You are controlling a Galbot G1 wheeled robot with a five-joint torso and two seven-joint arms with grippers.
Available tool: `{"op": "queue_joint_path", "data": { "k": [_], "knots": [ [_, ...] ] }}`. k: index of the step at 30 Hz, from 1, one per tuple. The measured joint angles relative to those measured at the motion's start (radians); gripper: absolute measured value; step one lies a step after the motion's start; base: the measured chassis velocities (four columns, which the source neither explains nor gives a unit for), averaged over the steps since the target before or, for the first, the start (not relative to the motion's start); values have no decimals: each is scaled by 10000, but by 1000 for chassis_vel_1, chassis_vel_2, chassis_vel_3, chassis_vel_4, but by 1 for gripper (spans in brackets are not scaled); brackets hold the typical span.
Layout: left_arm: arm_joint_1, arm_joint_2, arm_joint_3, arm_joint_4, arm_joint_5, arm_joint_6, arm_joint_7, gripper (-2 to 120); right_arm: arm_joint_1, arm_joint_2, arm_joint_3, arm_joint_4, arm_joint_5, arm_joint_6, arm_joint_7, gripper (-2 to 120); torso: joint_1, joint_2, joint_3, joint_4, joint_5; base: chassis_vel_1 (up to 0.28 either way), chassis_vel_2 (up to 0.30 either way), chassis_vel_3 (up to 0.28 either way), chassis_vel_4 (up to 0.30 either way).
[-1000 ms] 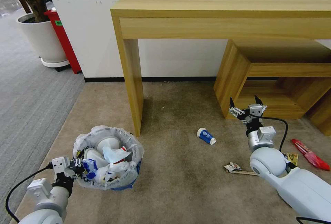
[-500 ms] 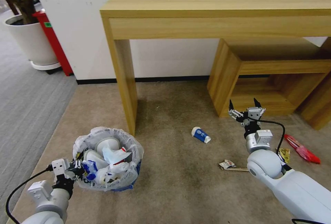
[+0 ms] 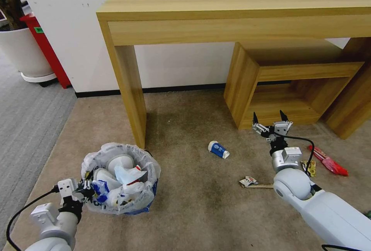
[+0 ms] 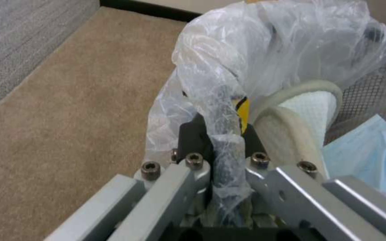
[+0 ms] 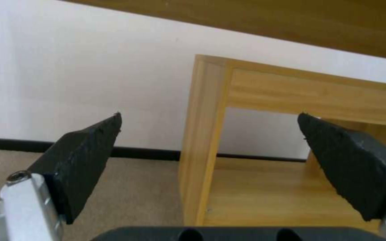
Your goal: Pick up the trash bin and place the garbage on the floor into it.
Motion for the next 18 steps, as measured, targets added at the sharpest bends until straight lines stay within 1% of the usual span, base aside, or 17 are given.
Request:
{"op": "queue_joint_path", "data": {
  "k": [7,13,15,18],
  "knots": [
    [-28,7,-8,0,-25,0,-16,3,-58,4,60,171,172,85,-47,100,0,0,0,0,-1,0,0,0,0],
    [22,4,-26,-15,-31,0,-20,3,-112,66,146,190,101,122,-135,100,0,0,0,0,-1,0,0,0,0],
    [43,-7,-27,-27,-31,-5,-21,3,-137,129,153,187,79,128,-163,97,0,1,0,-1,-1,0,0,0,0],
    [66,-8,-35,-46,-30,-23,-20,3,-170,160,165,184,75,128,-201,99,0,0,0,-1,0,0,0,0,0]
  ]
}}
